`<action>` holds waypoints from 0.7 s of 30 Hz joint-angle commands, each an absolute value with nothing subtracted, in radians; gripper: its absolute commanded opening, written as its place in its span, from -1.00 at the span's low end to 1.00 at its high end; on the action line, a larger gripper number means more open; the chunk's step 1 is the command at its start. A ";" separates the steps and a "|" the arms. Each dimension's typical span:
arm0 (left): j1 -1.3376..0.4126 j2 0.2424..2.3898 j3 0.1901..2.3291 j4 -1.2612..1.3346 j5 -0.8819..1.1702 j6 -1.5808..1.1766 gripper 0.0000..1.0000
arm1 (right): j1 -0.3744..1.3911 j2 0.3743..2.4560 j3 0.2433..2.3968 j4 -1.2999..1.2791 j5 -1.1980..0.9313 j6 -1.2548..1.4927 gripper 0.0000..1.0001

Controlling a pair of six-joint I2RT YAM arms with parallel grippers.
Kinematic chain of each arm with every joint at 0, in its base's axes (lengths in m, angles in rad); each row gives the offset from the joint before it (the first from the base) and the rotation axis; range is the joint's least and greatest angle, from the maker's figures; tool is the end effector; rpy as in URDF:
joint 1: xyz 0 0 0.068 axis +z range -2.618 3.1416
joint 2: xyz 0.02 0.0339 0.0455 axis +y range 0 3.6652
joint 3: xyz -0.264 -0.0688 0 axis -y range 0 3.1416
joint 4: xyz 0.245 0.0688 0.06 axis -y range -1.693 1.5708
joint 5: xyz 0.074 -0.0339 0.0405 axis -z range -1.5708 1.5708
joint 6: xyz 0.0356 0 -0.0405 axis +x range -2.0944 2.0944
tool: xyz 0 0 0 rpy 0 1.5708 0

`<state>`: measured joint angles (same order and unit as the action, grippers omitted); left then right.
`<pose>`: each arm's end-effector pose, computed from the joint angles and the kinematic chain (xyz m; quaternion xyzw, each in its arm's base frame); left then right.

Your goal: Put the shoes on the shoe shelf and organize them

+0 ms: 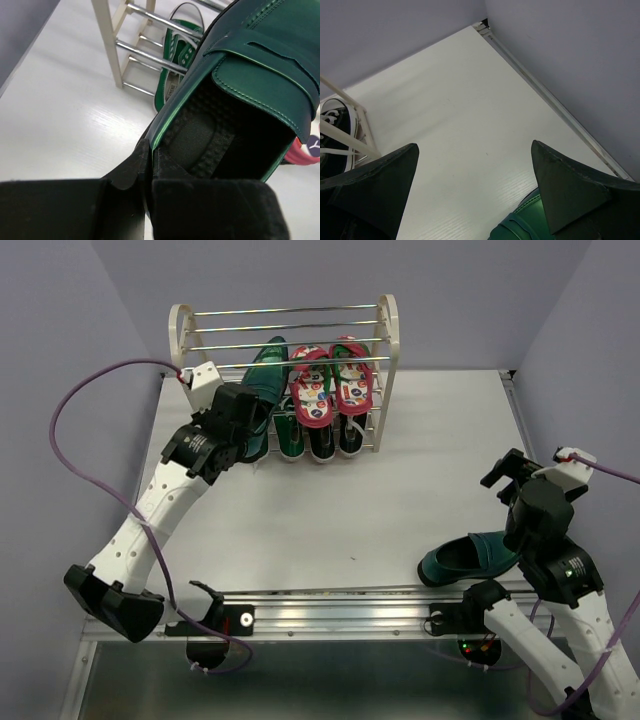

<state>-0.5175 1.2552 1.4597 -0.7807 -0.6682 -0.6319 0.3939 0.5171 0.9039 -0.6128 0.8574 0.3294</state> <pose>0.2293 -0.1051 0.4174 -0.2036 0.8200 -0.0031 0.5349 0.0931 0.0095 0.3702 0.2358 0.7195 -0.1037 0.6449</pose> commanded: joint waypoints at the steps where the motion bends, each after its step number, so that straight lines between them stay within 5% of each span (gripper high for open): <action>1: -0.503 1.250 1.523 -0.531 -0.713 -0.689 -1.00 | 0.396 0.500 0.907 -0.555 0.876 0.308 1.00; 21: -0.491 1.417 1.621 -0.486 -0.689 -0.825 -1.00 | 0.396 0.500 0.897 -0.555 0.907 0.311 1.00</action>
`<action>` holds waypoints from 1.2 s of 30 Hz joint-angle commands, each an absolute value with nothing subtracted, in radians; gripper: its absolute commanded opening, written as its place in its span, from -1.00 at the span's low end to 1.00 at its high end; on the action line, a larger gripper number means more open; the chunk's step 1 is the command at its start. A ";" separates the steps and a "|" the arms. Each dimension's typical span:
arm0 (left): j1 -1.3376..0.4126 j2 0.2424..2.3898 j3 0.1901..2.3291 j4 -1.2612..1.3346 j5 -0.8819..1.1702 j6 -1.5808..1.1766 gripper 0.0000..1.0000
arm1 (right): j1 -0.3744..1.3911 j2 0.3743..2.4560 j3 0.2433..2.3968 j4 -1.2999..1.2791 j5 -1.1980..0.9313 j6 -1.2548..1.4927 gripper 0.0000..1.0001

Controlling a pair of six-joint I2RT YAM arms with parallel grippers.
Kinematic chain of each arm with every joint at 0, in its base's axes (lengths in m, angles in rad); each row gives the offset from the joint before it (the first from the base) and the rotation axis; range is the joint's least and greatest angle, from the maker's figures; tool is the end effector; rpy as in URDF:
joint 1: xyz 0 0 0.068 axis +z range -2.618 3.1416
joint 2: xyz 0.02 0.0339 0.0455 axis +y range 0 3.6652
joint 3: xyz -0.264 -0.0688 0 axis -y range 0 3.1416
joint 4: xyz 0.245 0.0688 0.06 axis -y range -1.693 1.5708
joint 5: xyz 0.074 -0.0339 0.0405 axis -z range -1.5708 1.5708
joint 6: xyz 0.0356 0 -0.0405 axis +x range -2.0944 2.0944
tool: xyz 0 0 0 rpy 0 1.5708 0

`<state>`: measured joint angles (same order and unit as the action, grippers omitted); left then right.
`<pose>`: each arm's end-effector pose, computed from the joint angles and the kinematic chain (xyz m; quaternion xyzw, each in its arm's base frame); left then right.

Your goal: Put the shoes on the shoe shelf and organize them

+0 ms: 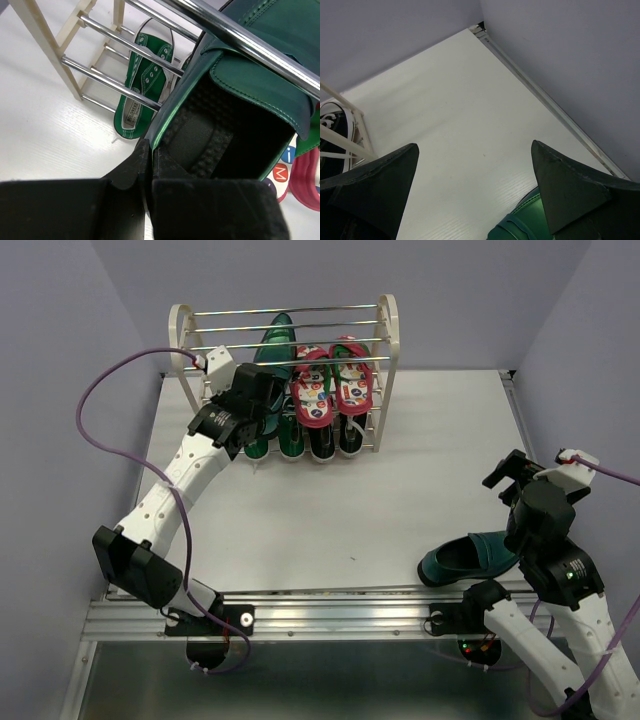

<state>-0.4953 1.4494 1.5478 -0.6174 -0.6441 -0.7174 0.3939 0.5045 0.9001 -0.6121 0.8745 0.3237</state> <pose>0.2872 -0.1309 0.4085 -0.2488 0.7977 -0.0464 0.5473 0.0903 0.0079 0.3701 0.2404 0.7149 -0.1097 0.6474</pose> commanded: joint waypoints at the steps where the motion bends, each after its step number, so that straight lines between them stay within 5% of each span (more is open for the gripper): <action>1: -0.491 1.420 1.632 -0.503 -0.710 -0.854 -1.00 | 0.396 0.500 0.896 -0.555 0.905 0.313 1.00; 36: -0.494 1.578 1.769 -0.637 -0.792 -0.974 -1.00 | 0.396 0.508 0.896 -0.555 0.928 0.325 1.00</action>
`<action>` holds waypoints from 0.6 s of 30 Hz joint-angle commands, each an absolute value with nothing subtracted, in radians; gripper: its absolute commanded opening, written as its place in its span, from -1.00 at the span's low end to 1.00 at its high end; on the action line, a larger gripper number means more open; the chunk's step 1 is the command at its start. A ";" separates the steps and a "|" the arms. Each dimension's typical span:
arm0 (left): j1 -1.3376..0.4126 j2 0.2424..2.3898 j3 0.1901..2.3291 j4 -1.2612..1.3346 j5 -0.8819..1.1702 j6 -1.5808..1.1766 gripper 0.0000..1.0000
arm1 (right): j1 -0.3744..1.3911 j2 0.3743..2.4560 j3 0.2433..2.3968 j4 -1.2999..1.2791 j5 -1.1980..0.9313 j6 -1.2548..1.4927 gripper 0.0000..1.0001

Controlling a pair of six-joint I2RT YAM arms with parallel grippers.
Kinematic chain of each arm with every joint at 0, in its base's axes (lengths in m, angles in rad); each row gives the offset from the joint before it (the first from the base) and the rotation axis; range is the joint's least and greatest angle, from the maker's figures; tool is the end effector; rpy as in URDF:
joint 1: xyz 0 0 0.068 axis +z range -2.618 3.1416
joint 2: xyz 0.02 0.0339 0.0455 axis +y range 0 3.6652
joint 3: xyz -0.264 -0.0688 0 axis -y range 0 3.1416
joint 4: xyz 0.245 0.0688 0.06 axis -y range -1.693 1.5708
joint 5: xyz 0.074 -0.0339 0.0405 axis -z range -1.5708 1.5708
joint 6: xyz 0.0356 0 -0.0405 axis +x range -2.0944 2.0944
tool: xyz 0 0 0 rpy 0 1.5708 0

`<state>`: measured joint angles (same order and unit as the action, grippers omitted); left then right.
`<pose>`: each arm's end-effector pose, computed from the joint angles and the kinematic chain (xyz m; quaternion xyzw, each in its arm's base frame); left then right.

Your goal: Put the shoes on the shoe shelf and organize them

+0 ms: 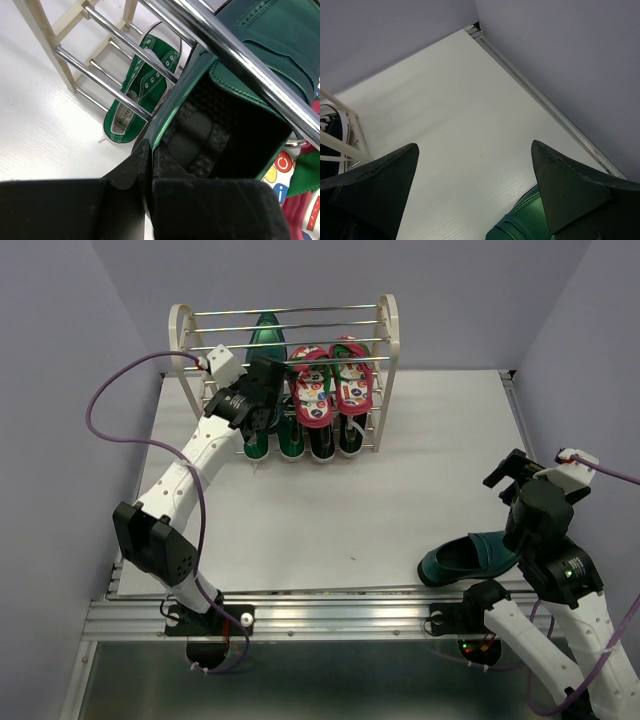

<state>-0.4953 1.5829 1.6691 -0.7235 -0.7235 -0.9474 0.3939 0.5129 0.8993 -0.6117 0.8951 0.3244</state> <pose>0.3130 -0.1423 0.3984 -0.3424 0.7783 -0.0406 0.5248 0.0920 0.0082 0.3694 0.2450 0.7140 -0.1194 0.6449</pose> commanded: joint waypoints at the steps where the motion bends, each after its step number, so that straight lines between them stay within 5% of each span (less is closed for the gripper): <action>1: -0.492 1.586 1.776 -0.638 -0.779 -0.960 -1.00 | 0.396 0.506 0.897 -0.555 0.927 0.324 1.00; 8: -0.505 1.476 1.634 -0.643 -0.680 -0.861 -1.00 | 0.396 0.482 0.884 -0.555 0.936 0.322 1.00; 18: -0.511 1.056 1.273 -0.592 -0.499 -0.750 -1.00 | 0.396 0.477 0.868 -0.554 0.936 0.327 1.00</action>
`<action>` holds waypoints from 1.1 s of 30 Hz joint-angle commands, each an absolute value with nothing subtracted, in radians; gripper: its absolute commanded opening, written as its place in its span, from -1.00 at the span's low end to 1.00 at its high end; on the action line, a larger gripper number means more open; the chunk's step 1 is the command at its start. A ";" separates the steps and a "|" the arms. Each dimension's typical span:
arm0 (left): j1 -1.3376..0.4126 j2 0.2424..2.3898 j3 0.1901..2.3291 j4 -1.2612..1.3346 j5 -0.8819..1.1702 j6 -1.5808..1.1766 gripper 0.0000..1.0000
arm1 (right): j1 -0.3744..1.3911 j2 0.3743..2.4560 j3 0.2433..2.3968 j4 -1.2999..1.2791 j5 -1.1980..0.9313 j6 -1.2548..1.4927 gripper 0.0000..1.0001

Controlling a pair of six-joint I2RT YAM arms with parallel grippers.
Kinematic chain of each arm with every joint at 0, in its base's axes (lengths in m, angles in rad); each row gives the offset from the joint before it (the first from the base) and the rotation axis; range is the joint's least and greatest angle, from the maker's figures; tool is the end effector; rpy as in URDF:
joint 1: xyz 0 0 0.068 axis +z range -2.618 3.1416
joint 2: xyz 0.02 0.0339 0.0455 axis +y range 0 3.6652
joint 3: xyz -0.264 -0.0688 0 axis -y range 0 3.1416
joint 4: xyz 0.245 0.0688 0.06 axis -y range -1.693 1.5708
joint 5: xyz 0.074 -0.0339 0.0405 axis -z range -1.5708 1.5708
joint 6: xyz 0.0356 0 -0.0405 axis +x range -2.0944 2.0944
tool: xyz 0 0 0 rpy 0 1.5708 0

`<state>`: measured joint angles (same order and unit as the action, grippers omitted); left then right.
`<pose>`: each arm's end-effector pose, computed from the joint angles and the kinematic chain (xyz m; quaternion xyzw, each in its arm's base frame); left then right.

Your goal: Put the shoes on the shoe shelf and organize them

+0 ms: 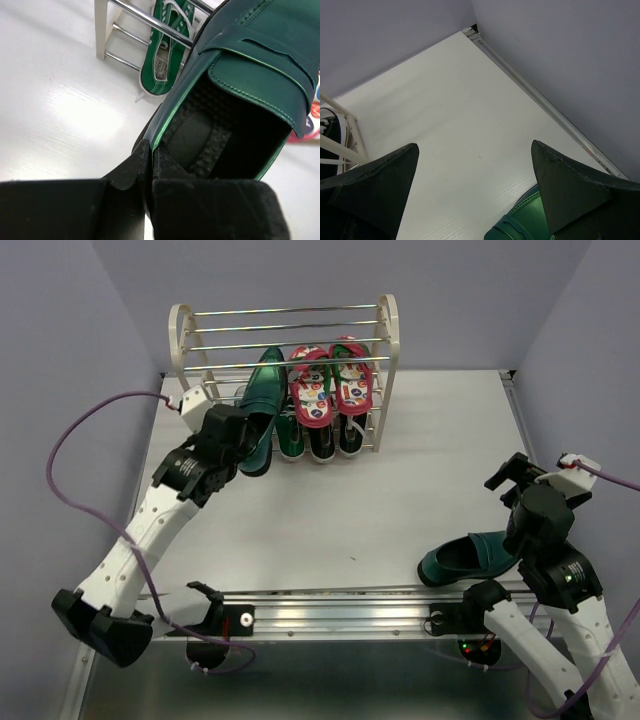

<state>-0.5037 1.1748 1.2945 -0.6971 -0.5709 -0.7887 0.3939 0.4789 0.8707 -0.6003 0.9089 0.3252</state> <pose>0.2207 -0.0996 0.3892 -0.2526 0.8160 -0.0777 0.5141 0.0874 0.0059 0.3643 0.2523 0.7071 -0.1201 0.6496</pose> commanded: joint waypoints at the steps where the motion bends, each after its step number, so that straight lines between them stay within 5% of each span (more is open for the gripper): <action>1: -0.511 1.043 1.269 -0.618 -0.476 -0.750 -1.00 | 0.396 0.474 0.868 -0.554 0.936 0.327 1.00; 9: -0.512 0.873 1.278 -0.669 -0.022 -0.470 -1.00 | 0.396 0.448 0.854 -0.554 0.939 0.330 0.99; 19: -0.512 1.000 1.525 -0.652 0.159 -0.357 -1.00 | 0.396 0.423 0.831 -0.534 0.882 0.327 1.00; 26: -0.511 1.183 1.828 -0.552 -0.073 -0.504 -1.00 | 0.396 0.417 0.815 -0.509 0.850 0.313 1.00; 33: -0.512 1.291 1.916 -0.443 -0.277 -0.662 -1.00 | 0.396 0.417 0.801 -0.502 0.845 0.330 1.00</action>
